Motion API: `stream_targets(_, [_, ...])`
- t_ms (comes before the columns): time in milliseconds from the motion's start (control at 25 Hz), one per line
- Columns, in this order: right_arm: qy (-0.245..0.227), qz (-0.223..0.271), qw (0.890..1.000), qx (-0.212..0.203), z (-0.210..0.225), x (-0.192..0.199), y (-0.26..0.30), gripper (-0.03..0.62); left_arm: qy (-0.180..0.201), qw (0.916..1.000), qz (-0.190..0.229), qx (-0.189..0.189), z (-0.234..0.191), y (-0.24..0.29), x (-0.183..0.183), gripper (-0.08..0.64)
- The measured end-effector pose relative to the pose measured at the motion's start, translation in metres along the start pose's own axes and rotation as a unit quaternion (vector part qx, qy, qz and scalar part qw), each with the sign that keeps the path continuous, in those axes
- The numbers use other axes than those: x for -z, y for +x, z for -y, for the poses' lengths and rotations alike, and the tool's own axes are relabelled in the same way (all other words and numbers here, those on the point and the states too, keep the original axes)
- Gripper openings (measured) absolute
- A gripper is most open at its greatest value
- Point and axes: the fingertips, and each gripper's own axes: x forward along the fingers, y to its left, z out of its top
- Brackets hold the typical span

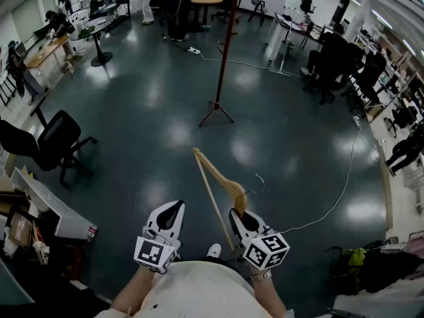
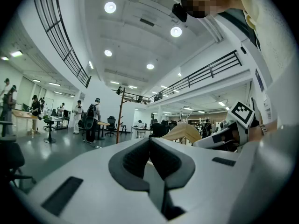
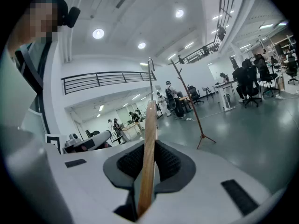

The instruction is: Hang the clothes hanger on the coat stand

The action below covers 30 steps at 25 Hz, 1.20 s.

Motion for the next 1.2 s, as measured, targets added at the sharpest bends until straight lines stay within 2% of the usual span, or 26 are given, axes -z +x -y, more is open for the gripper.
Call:
stream_targets(320, [-0.044, -0.013, 0.999, 0.009, 0.054, -0.010, -0.025, 0.069, 0.014, 0.9995, 0.009, -0.026, 0.040, 0.036, -0.002, 0.012])
stream_targets(480, [-0.047, -0.018, 0.999, -0.003, 0.071, -0.013, -0.030, 0.069, 0.014, 0.9990, 0.025, -0.034, 0.058, 0.050, -0.007, 0.012])
stream_targets(680, [-0.044, -0.023, 0.999, -0.005, 0.084, -0.019, -0.033, 0.069, -0.003, 0.9990, 0.012, -0.044, 0.063, 0.064, 0.006, 0.012])
stream_targets(840, [-0.040, -0.030, 0.999, 0.005, 0.102, -0.025, -0.031, 0.069, 0.000, 0.9991, 0.016, -0.040, 0.060, 0.088, 0.004, 0.012])
stream_targets(1000, [-0.037, -0.034, 0.999, 0.018, 0.120, -0.029, -0.005, 0.069, 0.010, 0.9994, 0.014, -0.031, 0.040, 0.115, 0.011, 0.012])
stream_targets(1080, [-0.037, -0.036, 0.998, 0.025, 0.128, -0.035, 0.013, 0.069, 0.004, 0.9995, 0.016, -0.027, 0.024, 0.134, 0.012, 0.012])
stream_targets(1200, [-0.034, -0.042, 0.998, 0.034, 0.140, -0.050, 0.039, 0.069, -0.019, 0.9984, 0.048, -0.023, 0.001, 0.170, -0.006, 0.012])
